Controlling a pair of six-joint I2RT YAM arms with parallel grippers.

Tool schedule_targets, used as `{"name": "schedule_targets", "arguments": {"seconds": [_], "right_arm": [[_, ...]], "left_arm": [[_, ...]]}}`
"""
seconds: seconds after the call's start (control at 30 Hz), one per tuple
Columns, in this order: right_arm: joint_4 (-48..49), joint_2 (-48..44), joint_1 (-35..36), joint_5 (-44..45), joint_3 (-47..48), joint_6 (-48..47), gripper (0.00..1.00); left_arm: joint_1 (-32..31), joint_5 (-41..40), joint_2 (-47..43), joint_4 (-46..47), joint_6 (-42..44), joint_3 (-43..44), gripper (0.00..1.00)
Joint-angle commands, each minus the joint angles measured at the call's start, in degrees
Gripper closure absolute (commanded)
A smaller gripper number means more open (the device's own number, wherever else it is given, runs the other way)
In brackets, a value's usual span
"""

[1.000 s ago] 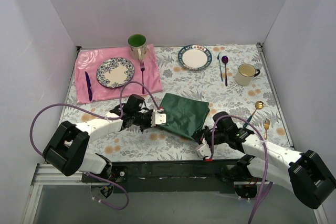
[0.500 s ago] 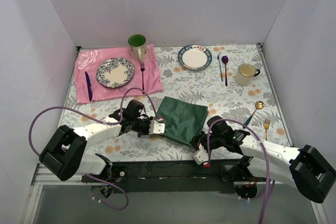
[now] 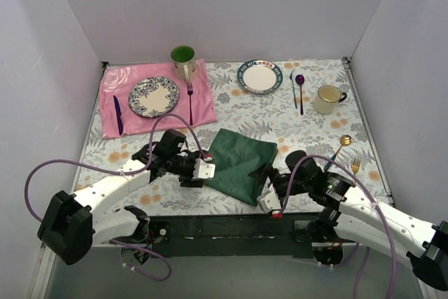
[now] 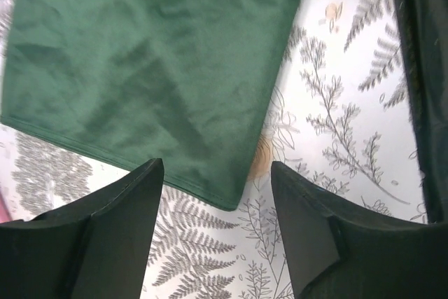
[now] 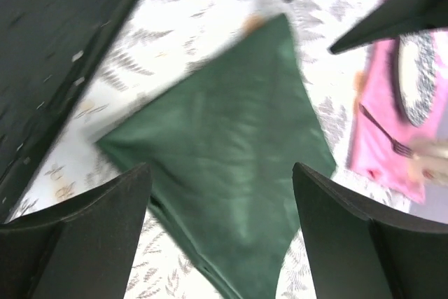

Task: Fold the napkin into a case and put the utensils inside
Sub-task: Turn over the upper triangle folded napkin at the center of the board, then smooth out the lower triangle-folded napkin at the center of the board.

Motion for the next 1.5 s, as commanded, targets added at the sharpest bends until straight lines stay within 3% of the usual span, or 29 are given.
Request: {"name": "schedule_targets", "arguments": {"seconds": [0.0,0.1,0.17,0.2,0.33,0.43,0.57,0.7,0.83,1.23,1.47], "right_arm": [[2.58,-1.6,0.3,10.57,8.25,27.47,0.12],[3.92,4.2,-1.45,19.65,15.98,48.84,0.19],[3.21,6.23,-7.67,19.78,19.59,59.47,0.31],[3.21,7.28,-10.39,18.03,21.08,69.18,0.34],[0.58,8.25,-24.62,14.5,21.01,85.16,0.44],[-1.71,10.01,-30.43,10.72,19.0,93.86,0.45],[0.21,16.05,-37.83,2.49,15.65,99.42,0.43],[2.94,22.92,-42.23,-2.99,16.17,102.41,0.24],[5.14,27.5,-44.34,-2.91,16.61,104.17,0.18],[13.22,37.69,-44.7,-2.9,13.8,107.6,0.15],[17.36,42.88,-44.7,-3.7,13.89,107.86,0.2]], "left_arm": [[0.13,6.63,-2.48,-4.05,-4.25,5.72,0.35],[-0.21,7.78,-0.12,1.55,-13.11,8.18,0.35],[-0.3,7.25,1.29,4.99,-21.99,9.15,0.36],[-0.22,6.29,1.82,8.58,-24.63,8.98,0.37],[-0.48,3.65,0.34,19.15,-34.22,4.59,0.39],[-3.36,0.94,3.12,23.11,-37.48,4.23,0.4],[-10.13,-5.22,10.67,26.18,-38.37,8.62,0.41],[-16.11,-10.15,16.76,29.53,-38.28,12.22,0.41],[-20.86,-12.96,19.93,32.78,-38.36,11.97,0.42],[-26.49,-16.39,25.19,38.85,-38.1,9.86,0.43],[-28.16,-16.57,27.66,40.25,-37.22,8.89,0.44]]}}
